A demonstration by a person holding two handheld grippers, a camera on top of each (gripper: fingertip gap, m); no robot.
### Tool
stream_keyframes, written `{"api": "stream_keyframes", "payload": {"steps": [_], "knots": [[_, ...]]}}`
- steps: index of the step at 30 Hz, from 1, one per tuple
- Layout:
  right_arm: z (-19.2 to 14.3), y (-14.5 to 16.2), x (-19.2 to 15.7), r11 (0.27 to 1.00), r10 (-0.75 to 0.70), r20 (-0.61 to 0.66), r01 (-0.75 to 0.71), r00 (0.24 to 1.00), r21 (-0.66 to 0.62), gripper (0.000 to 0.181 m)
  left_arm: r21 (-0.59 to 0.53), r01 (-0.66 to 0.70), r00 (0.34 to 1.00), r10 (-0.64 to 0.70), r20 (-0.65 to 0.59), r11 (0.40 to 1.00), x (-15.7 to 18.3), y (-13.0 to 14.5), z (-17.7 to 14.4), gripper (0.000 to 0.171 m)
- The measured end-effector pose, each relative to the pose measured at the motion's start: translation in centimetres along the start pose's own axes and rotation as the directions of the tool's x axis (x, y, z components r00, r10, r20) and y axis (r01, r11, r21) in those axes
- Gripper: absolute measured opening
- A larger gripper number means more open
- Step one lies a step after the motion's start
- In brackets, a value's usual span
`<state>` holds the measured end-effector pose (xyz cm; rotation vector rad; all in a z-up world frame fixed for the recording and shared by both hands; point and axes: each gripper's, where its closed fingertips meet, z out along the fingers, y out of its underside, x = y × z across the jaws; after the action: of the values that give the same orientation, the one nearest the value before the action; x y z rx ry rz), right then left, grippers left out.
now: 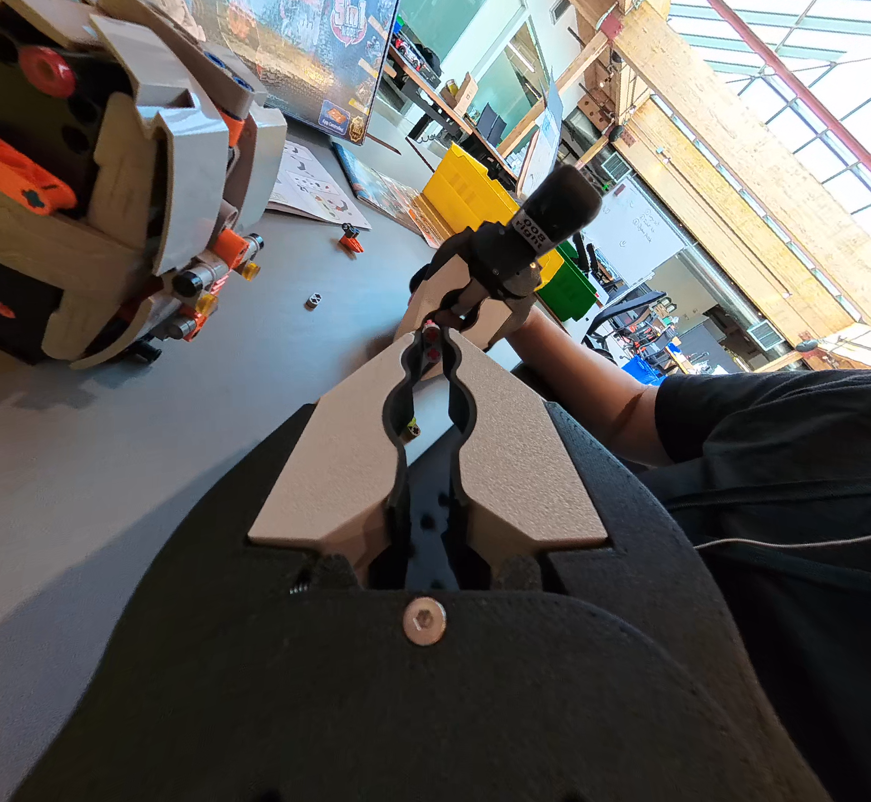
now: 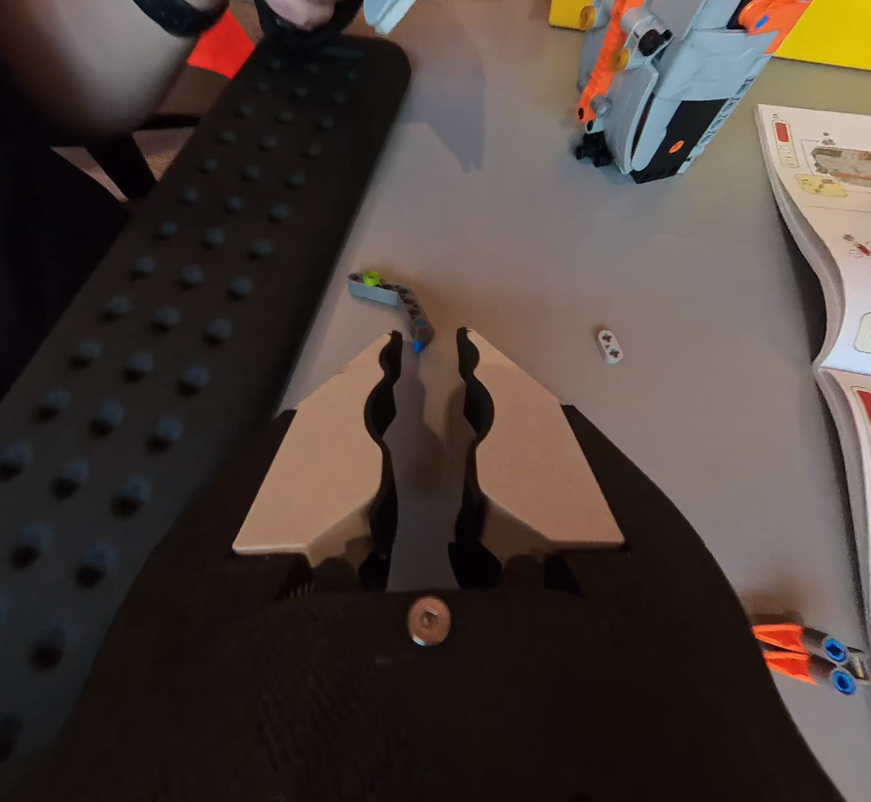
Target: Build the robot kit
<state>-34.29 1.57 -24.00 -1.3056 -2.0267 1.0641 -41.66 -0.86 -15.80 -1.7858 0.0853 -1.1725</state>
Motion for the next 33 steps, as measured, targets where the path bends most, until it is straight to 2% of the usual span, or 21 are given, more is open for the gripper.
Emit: {"api": "stream_keyframes", "payload": {"steps": [9,17,22,28,33], "knots": [[0.3,0.0,0.0,0.997,0.078,0.028,-0.078,0.997,-0.004,0.025,-0.006,0.006,1.0,-0.006,0.004,1.0,-0.1,-0.1,0.0,0.006],[1.3,0.7,-0.4,0.99,0.12,0.053,-0.116,0.991,-0.076,0.025,-0.018,-0.004,1.0,0.005,0.01,1.0,0.0,-0.4,0.4,0.005],[1.4,0.6,-0.5,0.988,0.142,0.07,-0.136,0.987,-0.078,0.009,-0.034,0.004,1.0,-0.004,0.01,0.999,0.0,-0.2,0.8,0.006],[0.4,0.1,0.2,0.983,0.185,0.066,-0.185,0.981,-0.012,0.008,-0.062,0.004,1.0,-0.004,0.005,0.998,0.4,0.0,1.2,0.006],[-0.6,1.3,0.2,0.976,0.215,0.062,-0.212,0.975,-0.043,0.007,-0.089,0.019,1.0,-0.02,-0.005,0.996,0.4,0.7,1.7,0.006]]}}
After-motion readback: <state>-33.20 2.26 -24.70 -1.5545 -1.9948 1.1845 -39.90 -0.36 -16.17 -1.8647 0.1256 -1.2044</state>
